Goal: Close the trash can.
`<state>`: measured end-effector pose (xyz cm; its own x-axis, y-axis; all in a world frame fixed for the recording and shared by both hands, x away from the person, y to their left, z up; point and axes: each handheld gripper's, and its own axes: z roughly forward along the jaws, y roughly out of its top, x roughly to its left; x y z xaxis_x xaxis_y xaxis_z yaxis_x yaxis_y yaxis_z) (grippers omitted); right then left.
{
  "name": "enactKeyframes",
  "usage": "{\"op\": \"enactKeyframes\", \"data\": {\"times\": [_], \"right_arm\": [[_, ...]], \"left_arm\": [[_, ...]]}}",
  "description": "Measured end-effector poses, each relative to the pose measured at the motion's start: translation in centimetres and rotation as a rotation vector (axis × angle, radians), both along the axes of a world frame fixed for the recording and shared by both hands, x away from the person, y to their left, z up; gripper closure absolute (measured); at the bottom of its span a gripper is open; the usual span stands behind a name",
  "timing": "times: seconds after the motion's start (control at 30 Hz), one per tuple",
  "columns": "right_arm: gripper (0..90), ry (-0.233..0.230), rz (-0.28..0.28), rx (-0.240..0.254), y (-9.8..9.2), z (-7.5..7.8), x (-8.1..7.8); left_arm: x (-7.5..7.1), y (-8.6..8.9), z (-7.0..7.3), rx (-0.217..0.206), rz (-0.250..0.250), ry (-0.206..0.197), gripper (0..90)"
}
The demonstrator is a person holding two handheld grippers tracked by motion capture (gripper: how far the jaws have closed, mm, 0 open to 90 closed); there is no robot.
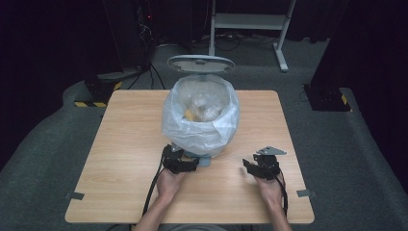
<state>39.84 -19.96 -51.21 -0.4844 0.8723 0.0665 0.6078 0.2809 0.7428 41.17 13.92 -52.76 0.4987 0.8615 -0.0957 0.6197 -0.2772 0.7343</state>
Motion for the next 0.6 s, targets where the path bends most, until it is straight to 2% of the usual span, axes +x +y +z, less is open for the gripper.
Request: {"op": "enactKeyframes", "data": {"times": [0.13,0.17,0.3,0.37,0.4,0.43,0.47,0.5,0.53,0.6], "right_arm": [[46.1,0.008,-0.003,-0.006,0.2,-0.2,0.1],[46.0,0.006,-0.005,-0.009,0.2,-0.3,0.2],[44.3,0.021,-0.011,-0.031,0.4,-0.7,0.5],[42.7,0.034,-0.011,-0.053,0.5,-1.0,0.6],[42.6,0.021,-0.015,-0.060,0.6,-1.1,0.6],[42.1,0.011,-0.014,-0.068,0.6,-1.2,0.6],[41.2,0.003,-0.013,-0.069,0.7,-1.3,0.6],[40.6,-0.011,-0.014,-0.070,0.7,-1.4,0.6],[40.2,-0.028,-0.015,-0.068,0.7,-1.6,0.5],[39.7,-0.031,-0.017,-0.072,0.7,-1.6,0.5]], "left_arm": [[0.0,0.0,0.0,0.000,-0.001,0.000,10.5],[0.0,-0.3,-0.1,-0.036,0.033,-0.018,10.6],[0.0,-0.2,-0.1,-0.037,0.030,-0.017,10.8],[-0.1,0.0,0.0,-0.019,0.013,-0.023,11.1],[-0.2,-0.1,0.0,-0.040,0.027,-0.035,11.3],[-0.3,0.2,0.1,-0.008,-0.005,-0.021,11.5],[-0.3,0.4,0.1,-0.004,-0.017,-0.019,11.7],[-0.4,0.0,0.0,-0.063,0.033,-0.048,12.0],[-0.5,0.2,0.0,-0.065,0.029,-0.054,12.1],[-0.6,0.4,0.0,-0.091,0.038,-0.059,12.2]]}}
